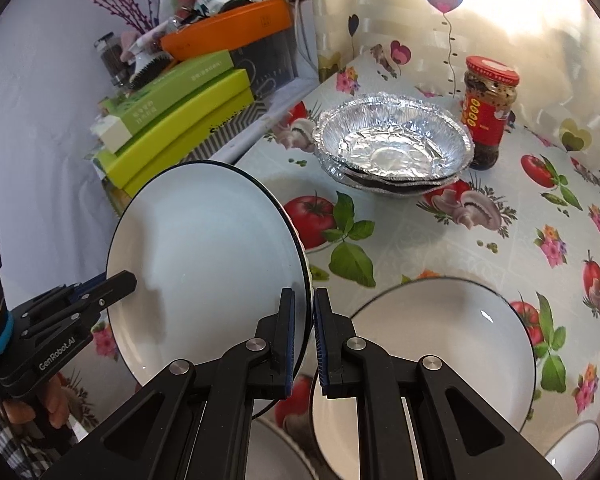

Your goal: Organize plates and bowls

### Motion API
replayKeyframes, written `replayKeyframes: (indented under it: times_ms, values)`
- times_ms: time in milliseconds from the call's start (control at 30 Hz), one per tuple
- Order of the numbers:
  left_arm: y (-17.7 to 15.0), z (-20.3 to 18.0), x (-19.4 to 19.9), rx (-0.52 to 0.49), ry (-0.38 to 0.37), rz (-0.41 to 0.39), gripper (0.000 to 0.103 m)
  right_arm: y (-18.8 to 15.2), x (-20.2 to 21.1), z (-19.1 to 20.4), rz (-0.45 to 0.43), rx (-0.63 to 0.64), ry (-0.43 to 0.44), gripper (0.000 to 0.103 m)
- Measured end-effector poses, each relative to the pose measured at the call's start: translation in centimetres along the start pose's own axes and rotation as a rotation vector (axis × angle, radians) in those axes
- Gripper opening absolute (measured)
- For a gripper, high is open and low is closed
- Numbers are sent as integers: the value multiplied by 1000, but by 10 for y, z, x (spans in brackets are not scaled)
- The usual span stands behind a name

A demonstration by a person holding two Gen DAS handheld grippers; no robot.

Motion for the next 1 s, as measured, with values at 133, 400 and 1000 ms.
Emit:
replayKeyframes:
  times_ms: [133, 400, 1000]
  values:
    - [-9, -3, 13, -7, -12, -4, 17, -13, 14, 4, -2, -6, 2, 10]
    - [-37, -7, 33, -22, -29, 8, 17, -44, 38, 13, -5, -22, -3, 10]
    - [-95, -5, 48, -35, -20, 63, 17, -116, 52, 28, 40, -55, 19, 10]
Point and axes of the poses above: each gripper's, at about its wrist camera, not at the fingertips, and x roughly against the way its jaws point, z to its left, y to its top, the point moved 4 cm from there along -x, roughly the way its jaws point, and after that the axes turned 11 degrees about x, right-handed, at the moved point
